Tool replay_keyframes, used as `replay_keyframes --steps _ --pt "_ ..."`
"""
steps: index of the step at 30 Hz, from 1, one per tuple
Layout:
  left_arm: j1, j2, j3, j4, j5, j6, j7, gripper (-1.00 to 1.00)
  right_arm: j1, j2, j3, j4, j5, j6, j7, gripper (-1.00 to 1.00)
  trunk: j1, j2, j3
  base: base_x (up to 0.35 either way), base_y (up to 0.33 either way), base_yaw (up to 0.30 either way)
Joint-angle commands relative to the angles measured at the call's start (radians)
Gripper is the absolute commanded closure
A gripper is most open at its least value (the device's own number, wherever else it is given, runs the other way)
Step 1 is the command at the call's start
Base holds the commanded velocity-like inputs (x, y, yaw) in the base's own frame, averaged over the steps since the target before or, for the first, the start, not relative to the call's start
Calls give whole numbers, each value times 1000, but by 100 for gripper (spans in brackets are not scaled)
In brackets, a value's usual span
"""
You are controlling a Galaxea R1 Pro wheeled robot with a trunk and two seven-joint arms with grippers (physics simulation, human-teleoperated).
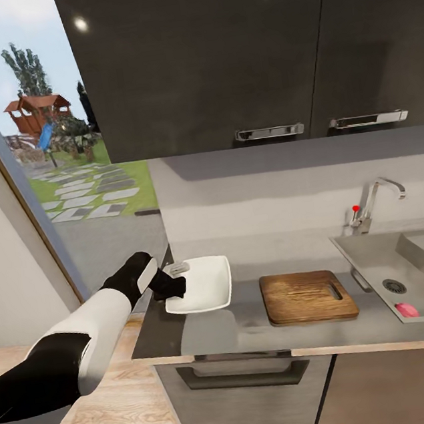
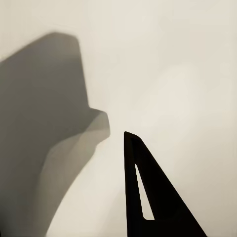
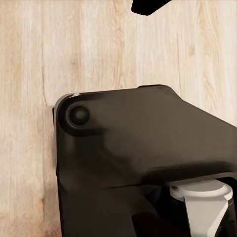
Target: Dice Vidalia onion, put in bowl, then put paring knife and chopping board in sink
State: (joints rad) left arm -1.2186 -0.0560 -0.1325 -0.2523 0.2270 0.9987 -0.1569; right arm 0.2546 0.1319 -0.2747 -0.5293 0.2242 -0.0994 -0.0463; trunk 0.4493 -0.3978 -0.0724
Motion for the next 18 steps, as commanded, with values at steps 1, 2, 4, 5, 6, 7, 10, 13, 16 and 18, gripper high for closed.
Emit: replay_keyframes --steps 1,2,4,5,6,7,10,13,16,18 --pt "-1 1 -8 -1 9 3 0 100 0 1 -6 -1 10 -2 0 -100 1 -2 -2 0 0 0" --pt "-1 1 -8 -1 9 3 0 100 0 1 -6 -2 10 -2 0 -100 1 -2 -3 0 0 0" --pt "-1 0 -8 -1 9 3 0 100 0 2 -6 -2 10 -2 0 -100 1 -2 -4 0 0 0" --pt "-1 0 -8 -2 9 3 0 100 0 2 -6 -2 10 -2 0 -100 1 -2 -5 0 0 0" --pt "-1 0 -8 -2 9 3 0 100 0 2 -6 -2 10 -1 0 -100 1 -2 -5 0 0 0" --pt "-1 0 -8 -2 9 3 0 100 0 2 -6 -2 10 -1 0 -100 1 -2 -6 0 0 0" --pt "-1 -2 -8 -2 9 3 0 100 0 2 -6 -2 10 -2 0 -100 1 -2 -9 0 0 0" --pt "-1 -1 -9 -2 9 3 0 100 0 2 -6 -2 10 -1 0 -100 1 -2 -11 0 0 0" --pt "-1 -1 -8 -2 9 3 0 100 0 2 -6 -2 10 -1 0 -100 1 -2 -14 0 0 0" --pt "-1 0 -8 -2 9 3 0 100 0 2 -6 -2 10 -1 0 -100 1 -2 -15 0 0 0"
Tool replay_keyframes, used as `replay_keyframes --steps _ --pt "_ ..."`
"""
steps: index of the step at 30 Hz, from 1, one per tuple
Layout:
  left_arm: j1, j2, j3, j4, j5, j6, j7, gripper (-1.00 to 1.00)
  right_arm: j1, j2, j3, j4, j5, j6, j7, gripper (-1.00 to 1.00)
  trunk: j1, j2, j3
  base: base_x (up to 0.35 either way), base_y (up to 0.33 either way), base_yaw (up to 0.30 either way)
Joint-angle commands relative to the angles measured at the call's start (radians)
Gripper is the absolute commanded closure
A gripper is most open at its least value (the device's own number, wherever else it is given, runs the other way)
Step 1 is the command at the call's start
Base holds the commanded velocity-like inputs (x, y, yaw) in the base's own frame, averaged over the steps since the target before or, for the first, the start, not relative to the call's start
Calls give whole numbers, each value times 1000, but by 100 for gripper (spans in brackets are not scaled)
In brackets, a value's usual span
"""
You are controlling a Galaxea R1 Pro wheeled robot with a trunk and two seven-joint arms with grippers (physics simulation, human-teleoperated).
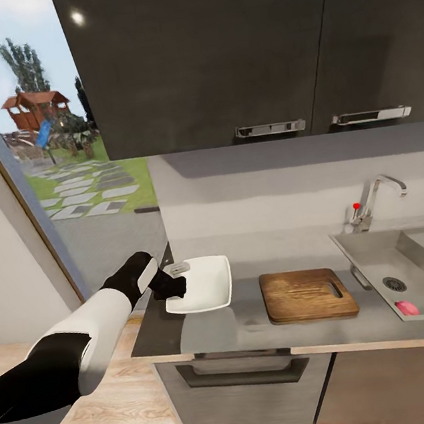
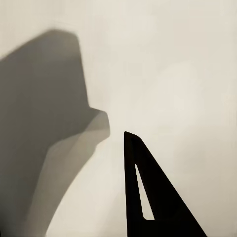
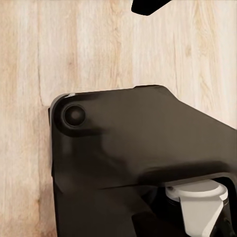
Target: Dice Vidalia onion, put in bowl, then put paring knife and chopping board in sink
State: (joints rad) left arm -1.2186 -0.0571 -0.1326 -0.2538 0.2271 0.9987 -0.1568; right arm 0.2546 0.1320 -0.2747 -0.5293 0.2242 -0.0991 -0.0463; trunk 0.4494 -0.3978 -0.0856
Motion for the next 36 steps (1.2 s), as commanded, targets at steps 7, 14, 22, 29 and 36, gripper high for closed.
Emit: replay_keyframes --steps 7,14,22,29,36 --pt "-1 0 -7 -4 8 3 0 -100 0 1 -6 -1 10 -2 0 -100 1 -2 -3 0 0 0" --pt "-1 0 -6 -4 8 3 0 -100 0 1 -6 -1 10 -2 1 -100 1 -2 -3 0 0 0" --pt "-1 0 -4 -7 7 3 0 -100 0 1 -6 0 10 -2 2 -100 1 -2 -3 0 0 0" --pt "-1 0 -5 -22 6 2 0 -100 0 1 -6 0 10 -2 3 -100 1 -2 -3 0 0 0" --pt "-1 1 -7 -56 6 3 0 -100 0 1 -6 1 10 -2 4 -100 1 -2 -3 -78 0 0"
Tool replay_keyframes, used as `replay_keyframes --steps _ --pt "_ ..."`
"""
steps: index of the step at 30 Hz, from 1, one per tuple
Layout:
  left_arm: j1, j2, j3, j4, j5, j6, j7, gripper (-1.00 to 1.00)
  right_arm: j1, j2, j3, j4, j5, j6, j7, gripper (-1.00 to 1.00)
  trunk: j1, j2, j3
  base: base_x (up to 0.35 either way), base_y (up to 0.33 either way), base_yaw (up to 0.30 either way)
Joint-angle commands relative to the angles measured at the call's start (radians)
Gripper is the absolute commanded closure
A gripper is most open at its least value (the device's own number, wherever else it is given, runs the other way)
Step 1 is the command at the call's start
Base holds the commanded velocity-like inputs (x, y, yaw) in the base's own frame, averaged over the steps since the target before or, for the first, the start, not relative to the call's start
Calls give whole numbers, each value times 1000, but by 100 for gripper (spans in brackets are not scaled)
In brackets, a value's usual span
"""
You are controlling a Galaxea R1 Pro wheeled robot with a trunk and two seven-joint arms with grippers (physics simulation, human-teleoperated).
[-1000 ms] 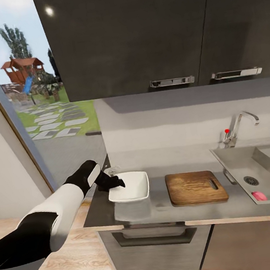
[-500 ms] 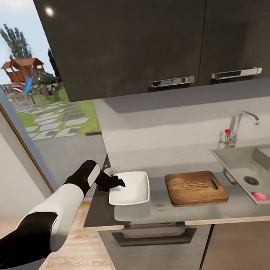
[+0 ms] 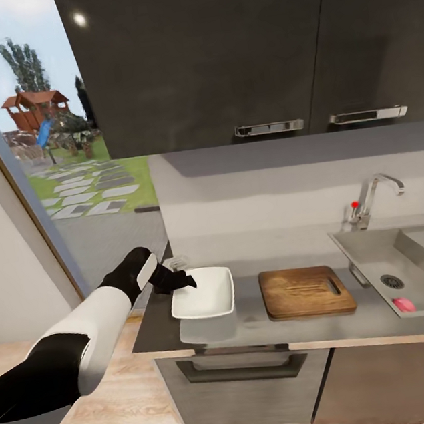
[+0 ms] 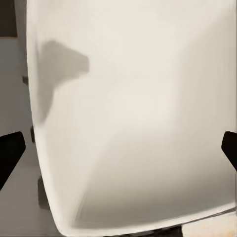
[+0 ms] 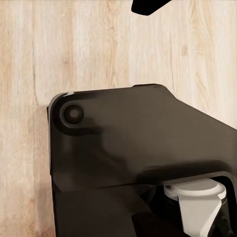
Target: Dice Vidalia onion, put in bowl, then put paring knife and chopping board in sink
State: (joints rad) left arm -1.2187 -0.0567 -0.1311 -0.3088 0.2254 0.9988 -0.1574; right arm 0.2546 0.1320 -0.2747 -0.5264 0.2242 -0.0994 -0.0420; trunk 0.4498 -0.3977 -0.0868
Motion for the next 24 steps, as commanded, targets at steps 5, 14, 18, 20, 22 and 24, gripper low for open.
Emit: replay_keyframes --steps 5,14,18,20,22,24 --pt "-1 1 -9 -5 8 3 1 -100 0 1 -6 -1 10 -2 1 -100 0 -2 -2 -290 0 0" --pt "-1 1 -10 -5 8 3 1 -100 0 1 -6 -1 10 -2 1 -100 0 -2 -2 -332 0 0" --pt "-1 1 -10 -3 8 3 1 -100 0 1 -6 -1 10 -2 1 -100 0 -2 -2 -333 0 0" --pt "-1 1 -10 -3 8 2 1 -100 0 1 -6 -1 10 -3 1 -100 0 -2 -2 -268 0 0" --pt "-1 1 -10 -4 7 0 1 -100 0 0 -6 -1 10 -3 1 -100 0 -2 -2 -129 -17 0" --pt "-1 0 -10 -4 7 -2 1 -100 0 0 -6 -1 10 -4 1 -100 0 -2 -2 -36 -142 0"
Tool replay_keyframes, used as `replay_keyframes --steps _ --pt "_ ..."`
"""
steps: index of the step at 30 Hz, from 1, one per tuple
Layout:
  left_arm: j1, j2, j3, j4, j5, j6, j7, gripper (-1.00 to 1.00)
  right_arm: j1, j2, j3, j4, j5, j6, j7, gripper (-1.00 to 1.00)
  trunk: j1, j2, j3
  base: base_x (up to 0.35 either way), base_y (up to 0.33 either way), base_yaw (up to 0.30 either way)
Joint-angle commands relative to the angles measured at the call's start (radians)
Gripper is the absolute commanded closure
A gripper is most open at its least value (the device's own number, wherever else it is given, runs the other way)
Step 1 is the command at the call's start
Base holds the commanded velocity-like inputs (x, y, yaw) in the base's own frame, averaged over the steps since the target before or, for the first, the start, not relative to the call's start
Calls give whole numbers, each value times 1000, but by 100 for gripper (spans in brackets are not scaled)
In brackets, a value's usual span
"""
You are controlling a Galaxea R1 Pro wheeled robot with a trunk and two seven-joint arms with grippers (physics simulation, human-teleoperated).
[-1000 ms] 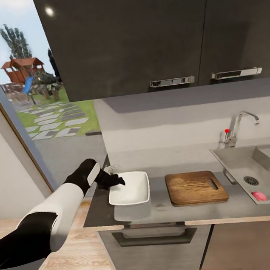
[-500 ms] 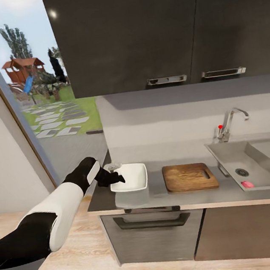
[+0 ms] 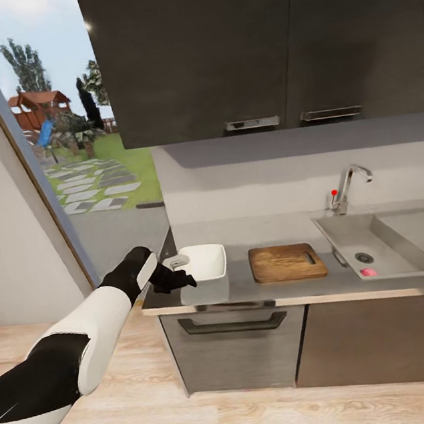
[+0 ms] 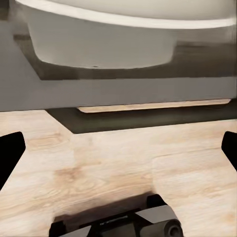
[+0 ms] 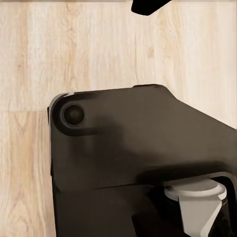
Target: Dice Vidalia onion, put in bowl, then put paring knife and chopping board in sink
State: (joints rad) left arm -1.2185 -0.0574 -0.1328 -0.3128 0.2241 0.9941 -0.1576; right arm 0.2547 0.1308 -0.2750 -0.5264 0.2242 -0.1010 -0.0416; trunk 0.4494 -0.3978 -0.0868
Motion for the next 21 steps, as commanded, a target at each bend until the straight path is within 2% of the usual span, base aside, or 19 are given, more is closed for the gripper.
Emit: replay_keyframes --steps 1,21 --pt "-1 0 -8 -1 8 1 1 -100 0 0 -6 -1 10 -3 0 -100 1 -2 -2 29 -234 0" --pt "-1 -10 -8 -33 7 0 30 -100 0 -5 -6 -6 12 -5 0 -100 1 -2 -2 73 -303 0"
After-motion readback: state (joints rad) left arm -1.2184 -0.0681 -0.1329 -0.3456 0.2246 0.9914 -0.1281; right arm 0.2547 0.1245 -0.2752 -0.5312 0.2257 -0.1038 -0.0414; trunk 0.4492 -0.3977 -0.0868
